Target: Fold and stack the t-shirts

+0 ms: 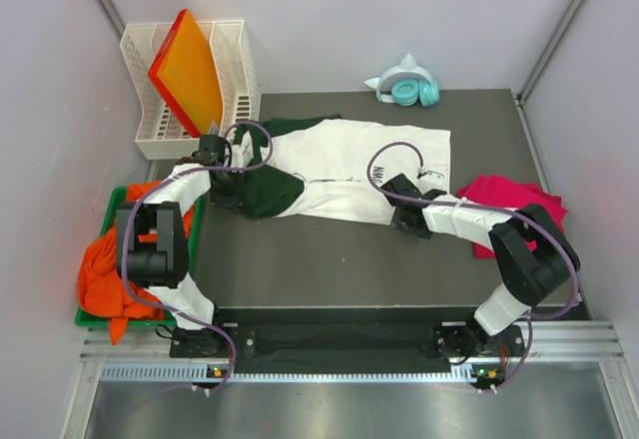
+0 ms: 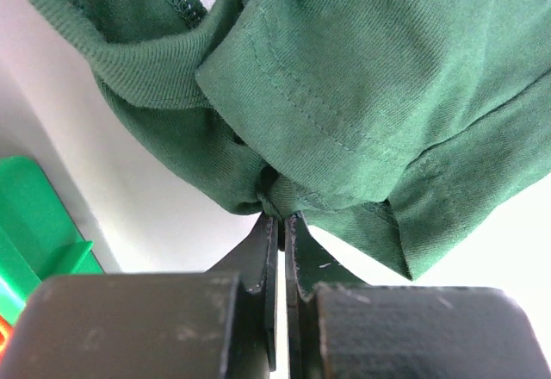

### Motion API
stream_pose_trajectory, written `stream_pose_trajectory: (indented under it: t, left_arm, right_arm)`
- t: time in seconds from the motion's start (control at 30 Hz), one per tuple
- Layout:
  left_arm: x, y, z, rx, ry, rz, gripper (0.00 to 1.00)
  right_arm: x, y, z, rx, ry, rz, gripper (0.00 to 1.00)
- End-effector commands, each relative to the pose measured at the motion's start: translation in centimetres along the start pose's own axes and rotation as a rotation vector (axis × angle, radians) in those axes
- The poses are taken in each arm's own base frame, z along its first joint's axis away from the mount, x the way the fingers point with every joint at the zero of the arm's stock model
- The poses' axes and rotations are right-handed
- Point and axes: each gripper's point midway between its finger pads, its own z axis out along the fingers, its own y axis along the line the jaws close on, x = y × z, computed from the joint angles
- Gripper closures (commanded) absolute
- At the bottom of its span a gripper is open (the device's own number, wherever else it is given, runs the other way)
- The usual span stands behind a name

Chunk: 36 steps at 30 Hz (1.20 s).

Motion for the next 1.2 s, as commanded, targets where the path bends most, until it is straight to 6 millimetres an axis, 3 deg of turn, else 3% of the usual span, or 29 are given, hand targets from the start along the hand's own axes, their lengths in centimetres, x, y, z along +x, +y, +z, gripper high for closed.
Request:
stream_pose_trajectory:
  t: [0.0,0.1,0.23,0.33,0.4,0.53,0.63,0.7,0.83,0.97,1.17]
  left_arm:
    - [0.8,-0.2,-0.6,0.02,0.019,0.003,1.0]
    - [1.1,-0.2,-0.8,0.018,0.024,0.008,1.0]
    - [1.4,-0.2,-1.3,0.015,0.024,0.016,1.0]
    - [1.6,-0.2,-1.7,0.015,0.027,0.019,1.0]
    - [1.6,-0.3,-1.9,0.018,0.024,0.019,1.0]
    - [1.5,-0.5,-2.2,0.023,0.014,0.016,1.0]
    - [1.4,-0.6,-2.3,0.027,0.009,0.013,1.0]
    - [1.2,-0.6,-2.4,0.03,0.003,0.011,1.0]
    - [1.2,-0.7,-2.3,0.036,0.005,0.008,1.0]
    - [1.3,-0.8,-2.3,0.041,0.008,0.002,1.0]
    - [1.5,-0.9,-2.4,0.043,0.015,0.004,1.0]
  right_arm:
    - [-1.2,0.3,1.2,0.031,-0.023,0.025,0.44]
    - [-0.3,-0.2,1.6,0.041,-0.006,0.008,0.54]
    - [0.6,-0.7,2.0,0.049,0.017,-0.007,0.75]
    - [1.0,-1.2,1.8,0.054,0.029,-0.015,0.83]
    - [1.2,-1.4,1.2,0.045,0.022,-0.024,0.82]
    - [-0.1,-0.9,-1.3,-0.034,-0.042,0.002,0.45]
    - [-2.1,-1.2,-3.4,-0.074,-0.106,0.054,0.35]
    - [-3.5,-1.6,-4.2,-0.067,-0.137,0.068,0.34]
    - [-5.2,-2.7,-3.7,-0.001,-0.152,0.04,0.35]
    - [-6.5,-4.0,-2.0,0.03,-0.146,0.065,0.36]
    - [-6.2,-4.8,1.1,0.089,-0.085,0.032,0.38]
